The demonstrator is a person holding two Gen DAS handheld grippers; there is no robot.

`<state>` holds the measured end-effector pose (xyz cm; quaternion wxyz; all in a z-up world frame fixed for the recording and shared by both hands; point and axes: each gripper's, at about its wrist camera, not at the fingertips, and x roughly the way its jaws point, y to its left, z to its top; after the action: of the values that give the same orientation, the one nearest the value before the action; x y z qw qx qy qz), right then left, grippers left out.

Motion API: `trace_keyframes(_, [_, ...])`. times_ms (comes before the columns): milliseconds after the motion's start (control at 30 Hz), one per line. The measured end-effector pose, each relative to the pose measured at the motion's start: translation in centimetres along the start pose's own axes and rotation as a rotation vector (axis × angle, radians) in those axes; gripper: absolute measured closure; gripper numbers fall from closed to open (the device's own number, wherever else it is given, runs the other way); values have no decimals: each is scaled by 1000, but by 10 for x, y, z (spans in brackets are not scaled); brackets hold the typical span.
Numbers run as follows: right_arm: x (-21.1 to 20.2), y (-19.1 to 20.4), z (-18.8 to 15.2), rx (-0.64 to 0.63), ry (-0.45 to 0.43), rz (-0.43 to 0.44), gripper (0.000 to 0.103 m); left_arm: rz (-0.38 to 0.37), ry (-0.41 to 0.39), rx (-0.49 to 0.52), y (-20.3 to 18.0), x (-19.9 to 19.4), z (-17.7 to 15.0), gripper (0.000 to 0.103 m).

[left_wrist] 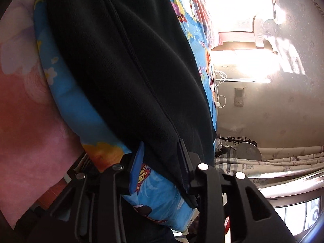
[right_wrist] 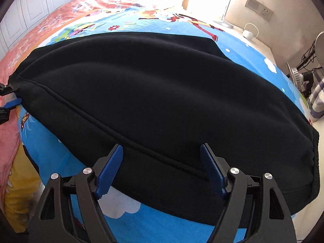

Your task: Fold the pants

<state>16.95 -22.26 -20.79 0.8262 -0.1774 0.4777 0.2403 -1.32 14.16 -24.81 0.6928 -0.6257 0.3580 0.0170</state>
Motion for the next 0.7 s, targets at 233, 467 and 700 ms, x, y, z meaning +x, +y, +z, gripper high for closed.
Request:
trace_keyframes(233, [2,6,-1,-15,3,-18,22,56,-3,70,-10,12,-5,99])
trace_keyframes(467, [-1,3,-3,-23,19,-24,22,85,45,53,-4,18,-11,96])
trace_keyframes(700, [-9,-13,-4,2,-1,-68,20,117,-38,62,2,-11,1,96])
